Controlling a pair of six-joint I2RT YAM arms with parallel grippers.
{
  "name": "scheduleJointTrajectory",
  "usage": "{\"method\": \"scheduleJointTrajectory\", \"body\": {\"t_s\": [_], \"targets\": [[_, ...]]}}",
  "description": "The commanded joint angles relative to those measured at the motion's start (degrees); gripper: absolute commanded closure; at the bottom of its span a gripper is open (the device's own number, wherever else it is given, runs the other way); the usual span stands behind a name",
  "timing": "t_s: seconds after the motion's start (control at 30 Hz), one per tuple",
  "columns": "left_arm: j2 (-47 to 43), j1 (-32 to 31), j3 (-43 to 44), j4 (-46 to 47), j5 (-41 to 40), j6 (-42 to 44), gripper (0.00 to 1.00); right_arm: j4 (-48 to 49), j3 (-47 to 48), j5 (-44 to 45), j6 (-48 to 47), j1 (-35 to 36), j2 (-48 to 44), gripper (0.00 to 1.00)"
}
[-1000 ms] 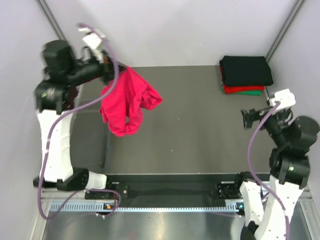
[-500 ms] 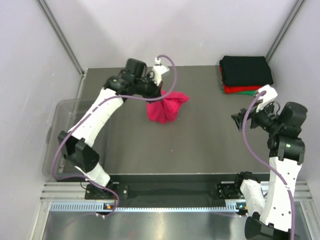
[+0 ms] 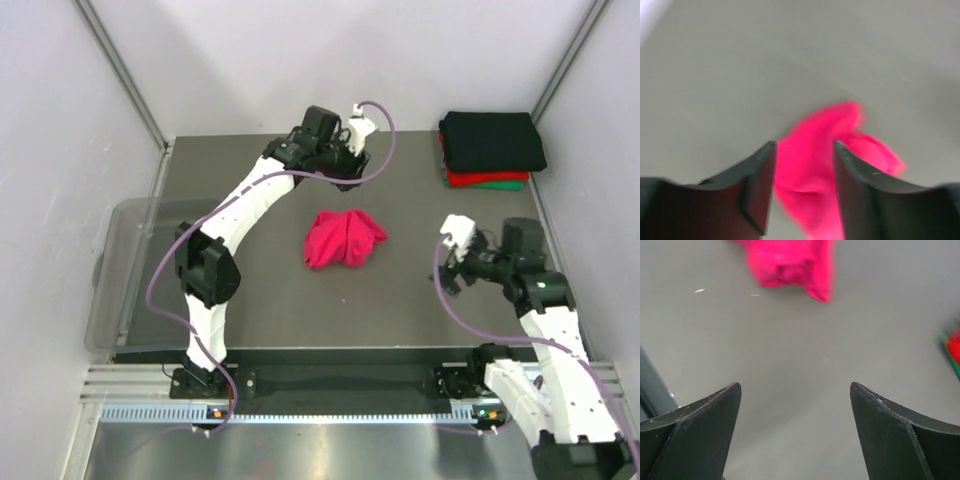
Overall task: Fold and stack the t-shirts
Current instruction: Move the tshirt to the center of the board, then flatten the tshirt out
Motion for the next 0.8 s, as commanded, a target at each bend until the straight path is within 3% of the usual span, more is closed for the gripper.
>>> {"method": "scheduleJointTrajectory", "body": {"t_s": [0.0,0.1,0.13,0.33,0.5,0.67,0.77], "targets": [[-5.62,1.02,4.18,5.41,-16.70,1.73,0.41,9.02,-2.57,5.58,-2.72,9.41,2.86,0.11],[-14.03,3.21,-4.32,7.70,-20.70,0.77,0.35,10.10,-1.26,7.07,-3.51,12.57,10.31,0.16],[-16.69,4.00,-11.05,8.24,-20.19,-0.02,0.35,10.45,-0.56,8.04,-3.68,13.88,11.91,0.18],[-35.95,12.43,-36.38,10.79,-10.37,-5.21,0.40,18.61,2.61,11.56,1.48,26.62,21.23,0.27],[-46.41,15.43,-45.56,8.24,-7.01,-3.37,0.41,25.74,4.63,11.82,4.57,33.23,29.48,0.32],[-50.73,19.64,-50.92,7.45,0.02,-6.26,0.41,30.99,9.81,12.18,7.73,32.36,35.47,0.34],[-53.36,20.45,-52.60,7.54,0.29,-5.83,0.41,31.46,16.74,7.62,12.82,29.90,40.39,0.34]]}}
